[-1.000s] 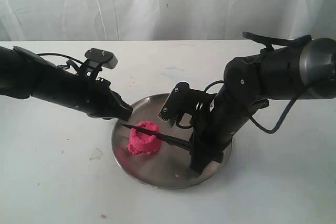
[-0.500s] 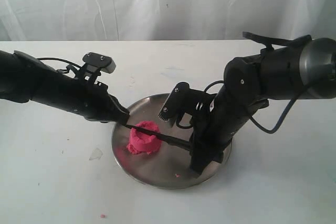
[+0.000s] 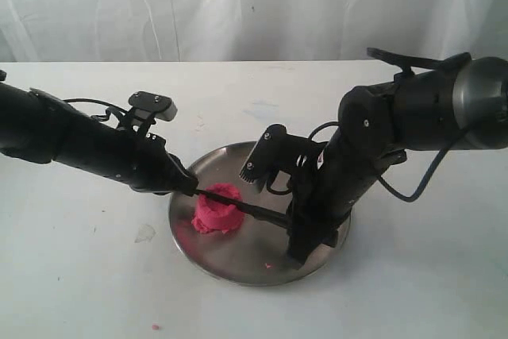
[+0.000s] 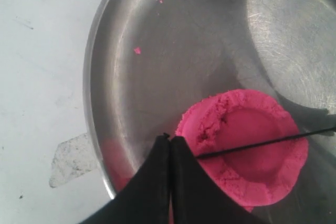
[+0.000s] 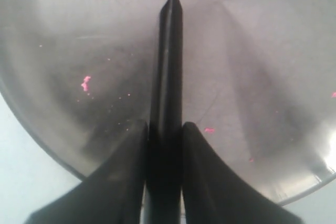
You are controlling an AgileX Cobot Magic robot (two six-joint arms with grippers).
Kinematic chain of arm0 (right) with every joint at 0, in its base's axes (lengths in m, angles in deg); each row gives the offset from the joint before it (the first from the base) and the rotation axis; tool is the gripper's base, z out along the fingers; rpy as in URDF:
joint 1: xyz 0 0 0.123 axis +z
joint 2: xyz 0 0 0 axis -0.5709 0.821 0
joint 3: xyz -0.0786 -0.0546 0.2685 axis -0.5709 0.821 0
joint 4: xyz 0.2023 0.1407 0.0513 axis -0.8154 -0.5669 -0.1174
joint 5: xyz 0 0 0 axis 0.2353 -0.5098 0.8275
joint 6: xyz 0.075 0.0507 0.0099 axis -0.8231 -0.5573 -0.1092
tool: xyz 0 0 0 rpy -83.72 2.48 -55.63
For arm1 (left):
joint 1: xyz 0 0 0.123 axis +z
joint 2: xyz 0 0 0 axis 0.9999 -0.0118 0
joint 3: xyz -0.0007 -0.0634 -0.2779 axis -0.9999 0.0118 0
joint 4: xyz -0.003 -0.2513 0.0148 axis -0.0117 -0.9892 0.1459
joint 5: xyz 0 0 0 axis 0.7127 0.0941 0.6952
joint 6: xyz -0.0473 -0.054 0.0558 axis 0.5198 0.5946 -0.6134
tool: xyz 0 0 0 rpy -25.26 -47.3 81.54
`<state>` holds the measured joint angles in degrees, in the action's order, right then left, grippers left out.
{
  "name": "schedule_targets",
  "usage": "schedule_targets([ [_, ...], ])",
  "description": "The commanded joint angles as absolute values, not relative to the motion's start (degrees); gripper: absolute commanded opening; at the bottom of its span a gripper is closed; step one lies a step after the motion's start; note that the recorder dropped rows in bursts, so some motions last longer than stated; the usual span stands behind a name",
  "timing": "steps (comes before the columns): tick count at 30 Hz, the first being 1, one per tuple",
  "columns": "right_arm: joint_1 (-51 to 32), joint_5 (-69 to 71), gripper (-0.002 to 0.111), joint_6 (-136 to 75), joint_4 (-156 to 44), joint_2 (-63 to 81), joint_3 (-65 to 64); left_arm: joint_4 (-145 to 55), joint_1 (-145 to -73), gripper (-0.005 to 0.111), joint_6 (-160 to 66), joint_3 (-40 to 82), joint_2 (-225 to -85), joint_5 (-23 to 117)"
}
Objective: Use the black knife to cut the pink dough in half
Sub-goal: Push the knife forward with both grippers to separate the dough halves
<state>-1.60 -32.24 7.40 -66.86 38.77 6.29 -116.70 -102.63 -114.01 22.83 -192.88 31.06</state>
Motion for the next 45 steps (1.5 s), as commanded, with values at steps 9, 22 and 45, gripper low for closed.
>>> schedule_targets([
  [9, -1.75, -32.85, 0.000, 7.58, -67.09, 38.75, 6.11, -117.93, -102.62, 0.000, -114.97, 22.83, -194.17, 30.72],
  [22, -1.75, -34.80, 0.000, 7.58, -67.19, 38.75, 6.11, -117.93, -102.62, 0.000, -114.97, 22.83, -198.74, 29.07],
  [45, -1.75, -39.62, 0.000, 3.04, -67.31, 42.52, 6.11, -117.93, -102.62, 0.000, -115.09, 22.83, -198.73, 29.19],
])
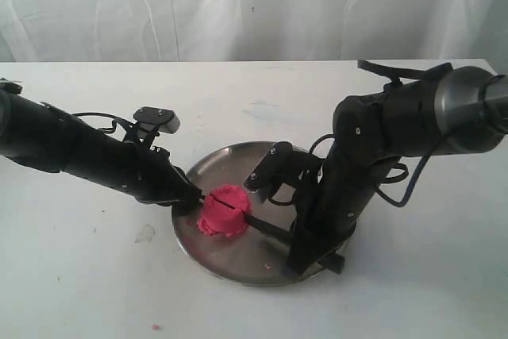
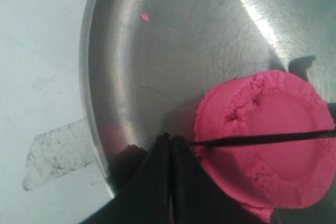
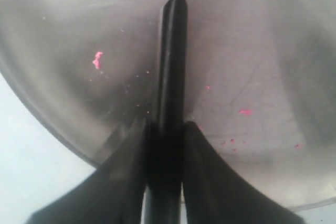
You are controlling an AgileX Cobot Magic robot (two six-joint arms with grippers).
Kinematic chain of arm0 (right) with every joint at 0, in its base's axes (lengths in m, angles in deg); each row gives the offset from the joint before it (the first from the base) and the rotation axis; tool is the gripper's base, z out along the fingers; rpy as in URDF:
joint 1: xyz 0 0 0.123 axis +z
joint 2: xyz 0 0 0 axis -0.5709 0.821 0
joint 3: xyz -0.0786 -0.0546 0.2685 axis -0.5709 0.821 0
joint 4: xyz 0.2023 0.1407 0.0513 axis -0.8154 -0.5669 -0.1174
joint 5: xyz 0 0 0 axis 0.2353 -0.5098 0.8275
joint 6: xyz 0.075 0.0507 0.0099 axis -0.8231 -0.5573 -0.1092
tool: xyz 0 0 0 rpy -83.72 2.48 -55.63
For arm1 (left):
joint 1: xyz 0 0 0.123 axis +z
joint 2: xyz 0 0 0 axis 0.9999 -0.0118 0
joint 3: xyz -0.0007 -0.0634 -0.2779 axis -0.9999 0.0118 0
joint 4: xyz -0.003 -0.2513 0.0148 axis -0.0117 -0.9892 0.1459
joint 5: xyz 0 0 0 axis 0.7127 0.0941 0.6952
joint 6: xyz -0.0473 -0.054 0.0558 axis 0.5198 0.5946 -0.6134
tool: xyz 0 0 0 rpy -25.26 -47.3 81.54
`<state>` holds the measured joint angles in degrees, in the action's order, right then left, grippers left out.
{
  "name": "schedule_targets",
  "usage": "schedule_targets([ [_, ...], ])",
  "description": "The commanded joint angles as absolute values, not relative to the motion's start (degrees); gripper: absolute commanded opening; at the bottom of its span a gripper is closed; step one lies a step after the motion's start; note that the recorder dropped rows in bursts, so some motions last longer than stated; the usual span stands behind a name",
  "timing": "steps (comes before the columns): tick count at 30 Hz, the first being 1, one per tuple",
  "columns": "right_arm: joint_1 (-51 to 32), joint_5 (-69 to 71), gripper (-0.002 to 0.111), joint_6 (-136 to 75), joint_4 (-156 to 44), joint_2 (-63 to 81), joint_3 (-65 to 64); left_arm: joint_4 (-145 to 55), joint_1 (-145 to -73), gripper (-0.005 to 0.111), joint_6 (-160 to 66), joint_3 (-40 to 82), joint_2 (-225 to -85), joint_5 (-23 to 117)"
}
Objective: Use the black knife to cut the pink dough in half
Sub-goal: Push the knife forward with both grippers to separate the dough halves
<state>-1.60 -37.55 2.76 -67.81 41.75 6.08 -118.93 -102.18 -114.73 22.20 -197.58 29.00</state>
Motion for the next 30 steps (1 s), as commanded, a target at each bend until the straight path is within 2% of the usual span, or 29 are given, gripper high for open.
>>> schedule_targets([
  [1, -1.75, -39.32, 0.000, 3.04, -67.31, 42.52, 6.11, -117.93, -102.62, 0.000, -115.09, 22.83, -198.73, 29.19],
  [22, -1.75, -47.82, 0.000, 2.49, -65.57, 42.60, 1.48, -116.42, -102.62, 0.000, -115.93, 22.83, -194.59, 32.20],
  [30, -1.75, -47.06, 0.000, -2.69, -63.49, 42.60, 1.48, -116.42, -102.62, 0.000, -115.40, 22.83, -194.61, 31.98],
])
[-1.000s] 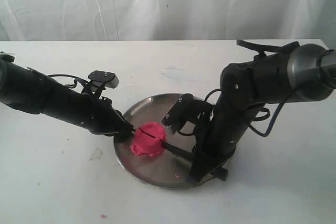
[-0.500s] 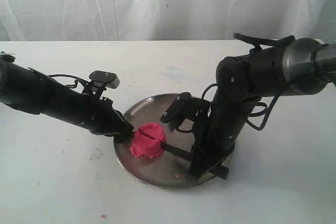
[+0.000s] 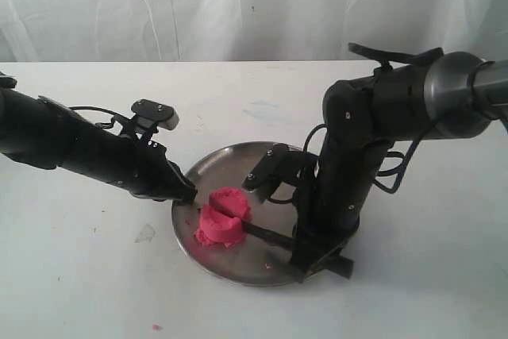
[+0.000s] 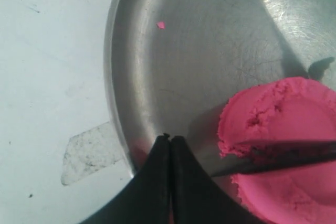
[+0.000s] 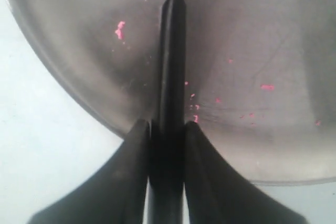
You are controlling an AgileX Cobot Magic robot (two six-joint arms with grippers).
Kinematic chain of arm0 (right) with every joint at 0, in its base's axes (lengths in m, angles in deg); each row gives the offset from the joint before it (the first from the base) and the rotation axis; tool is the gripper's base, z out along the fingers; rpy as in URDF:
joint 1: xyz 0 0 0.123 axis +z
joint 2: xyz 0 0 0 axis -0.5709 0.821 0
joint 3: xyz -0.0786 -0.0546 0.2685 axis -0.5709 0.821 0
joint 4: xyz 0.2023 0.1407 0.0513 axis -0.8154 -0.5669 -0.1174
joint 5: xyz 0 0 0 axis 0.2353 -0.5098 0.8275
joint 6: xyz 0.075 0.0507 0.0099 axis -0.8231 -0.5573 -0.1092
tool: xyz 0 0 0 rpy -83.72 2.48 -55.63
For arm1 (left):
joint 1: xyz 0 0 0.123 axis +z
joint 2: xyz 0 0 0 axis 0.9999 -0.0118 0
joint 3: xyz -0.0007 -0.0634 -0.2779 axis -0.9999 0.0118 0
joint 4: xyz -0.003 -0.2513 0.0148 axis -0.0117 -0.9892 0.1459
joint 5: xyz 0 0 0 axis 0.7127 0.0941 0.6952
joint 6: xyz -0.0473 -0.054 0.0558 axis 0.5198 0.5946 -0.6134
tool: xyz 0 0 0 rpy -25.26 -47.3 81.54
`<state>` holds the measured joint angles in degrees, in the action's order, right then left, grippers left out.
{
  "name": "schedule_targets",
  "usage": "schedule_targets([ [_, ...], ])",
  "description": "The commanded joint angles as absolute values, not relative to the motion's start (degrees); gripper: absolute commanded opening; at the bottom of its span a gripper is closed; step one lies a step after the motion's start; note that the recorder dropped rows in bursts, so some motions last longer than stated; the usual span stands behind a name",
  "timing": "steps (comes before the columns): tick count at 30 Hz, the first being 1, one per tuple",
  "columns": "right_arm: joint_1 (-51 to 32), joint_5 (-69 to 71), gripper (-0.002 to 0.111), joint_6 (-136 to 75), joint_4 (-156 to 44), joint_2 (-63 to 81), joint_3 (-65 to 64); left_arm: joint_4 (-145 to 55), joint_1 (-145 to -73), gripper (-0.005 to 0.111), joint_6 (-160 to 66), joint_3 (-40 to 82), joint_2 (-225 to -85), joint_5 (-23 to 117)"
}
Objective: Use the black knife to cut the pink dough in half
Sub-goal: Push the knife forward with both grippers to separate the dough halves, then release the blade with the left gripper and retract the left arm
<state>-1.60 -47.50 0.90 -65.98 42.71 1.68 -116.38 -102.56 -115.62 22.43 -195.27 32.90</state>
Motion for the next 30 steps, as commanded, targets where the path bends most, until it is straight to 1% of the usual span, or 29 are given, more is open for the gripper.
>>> schedule_targets([
  [1, -1.75, -46.64, 0.000, -3.70, -62.73, 42.60, 1.48, -116.42, -102.62, 0.000, -115.40, 22.83, -194.61, 31.91],
  [16, -1.75, -43.57, 0.000, -13.48, -54.30, 42.60, 1.48, -116.42, -102.62, 0.000, -115.40, 22.83, -194.61, 31.91],
  [26, -1.75, -43.07, 0.000, -10.44, -58.75, 39.69, 1.58, -114.56, -102.50, 0.000, -115.40, 23.21, -188.89, 33.26],
  [30, -1.75, -42.90, 0.000, -10.59, -63.12, 37.49, 1.58, -114.13, -100.28, 0.000, -113.18, 24.22, -185.20, 32.95],
])
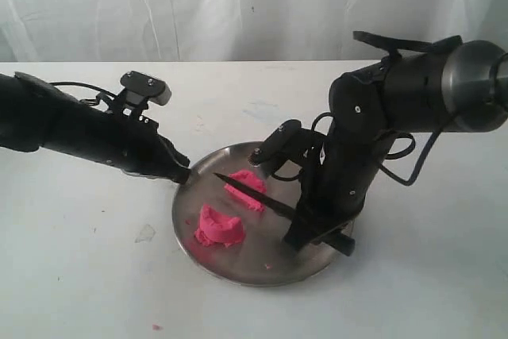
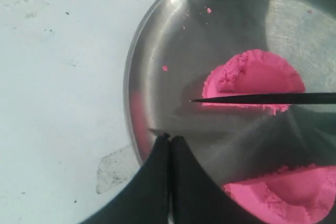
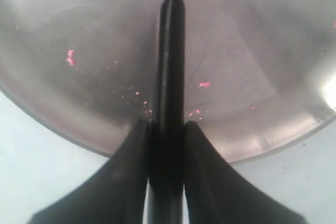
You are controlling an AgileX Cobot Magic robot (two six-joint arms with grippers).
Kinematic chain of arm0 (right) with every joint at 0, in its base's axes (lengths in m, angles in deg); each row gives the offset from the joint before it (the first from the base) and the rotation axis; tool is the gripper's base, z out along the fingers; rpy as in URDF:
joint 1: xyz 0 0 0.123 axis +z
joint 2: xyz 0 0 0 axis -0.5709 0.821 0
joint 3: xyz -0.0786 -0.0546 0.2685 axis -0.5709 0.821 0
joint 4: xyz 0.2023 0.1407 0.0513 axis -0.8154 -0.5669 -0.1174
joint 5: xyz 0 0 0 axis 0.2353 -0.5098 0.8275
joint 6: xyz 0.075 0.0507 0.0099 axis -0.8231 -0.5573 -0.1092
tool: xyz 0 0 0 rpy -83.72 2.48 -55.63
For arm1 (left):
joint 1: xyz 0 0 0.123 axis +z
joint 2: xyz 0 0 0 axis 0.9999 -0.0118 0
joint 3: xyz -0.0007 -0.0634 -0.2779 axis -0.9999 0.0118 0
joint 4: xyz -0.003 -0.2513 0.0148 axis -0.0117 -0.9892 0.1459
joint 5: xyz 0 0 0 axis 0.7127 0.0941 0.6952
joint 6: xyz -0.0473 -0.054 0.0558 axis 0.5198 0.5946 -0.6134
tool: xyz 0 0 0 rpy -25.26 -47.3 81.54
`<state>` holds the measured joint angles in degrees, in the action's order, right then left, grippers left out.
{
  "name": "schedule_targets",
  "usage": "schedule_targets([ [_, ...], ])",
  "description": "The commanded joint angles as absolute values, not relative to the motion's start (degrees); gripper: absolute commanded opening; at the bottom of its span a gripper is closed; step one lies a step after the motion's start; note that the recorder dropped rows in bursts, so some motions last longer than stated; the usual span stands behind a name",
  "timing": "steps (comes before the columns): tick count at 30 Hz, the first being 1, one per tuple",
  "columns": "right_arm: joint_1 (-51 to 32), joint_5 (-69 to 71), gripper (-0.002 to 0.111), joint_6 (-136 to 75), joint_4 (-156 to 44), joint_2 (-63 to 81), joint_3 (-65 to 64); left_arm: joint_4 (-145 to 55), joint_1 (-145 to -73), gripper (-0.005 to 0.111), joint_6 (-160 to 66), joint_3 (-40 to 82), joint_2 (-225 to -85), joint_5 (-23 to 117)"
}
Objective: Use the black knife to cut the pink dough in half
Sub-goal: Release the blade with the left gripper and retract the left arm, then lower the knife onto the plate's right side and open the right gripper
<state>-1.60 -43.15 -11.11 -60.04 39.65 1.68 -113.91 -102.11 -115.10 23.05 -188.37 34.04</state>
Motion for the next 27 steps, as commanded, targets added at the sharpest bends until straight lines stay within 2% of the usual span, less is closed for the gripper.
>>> schedule_targets([
  [1, -1.75, -42.46, 0.000, -10.84, -63.88, 36.82, 1.72, -114.38, -99.52, 0.000, -113.18, 24.49, -184.14, 32.31],
  [10, -2.67, -34.60, 0.000, -17.41, -69.87, 30.00, 2.96, -114.50, -95.13, 0.000, -111.85, 25.06, -170.66, 23.56],
  [13, -7.89, -27.67, 0.000, -18.43, -79.09, 27.69, 9.24, -114.38, -95.13, 0.000, -109.35, 26.36, -162.05, 23.88],
  [19, -13.40, -24.47, 0.000, 2.24, -108.34, 28.23, 15.84, -115.37, -95.13, 0.000, -102.82, 36.71, -145.01, 33.46],
  [27, -15.42, -29.00, 0.000, 11.83, -124.14, 35.87, 18.68, -117.39, -95.13, 0.000, -98.79, 47.92, -125.75, 32.44],
])
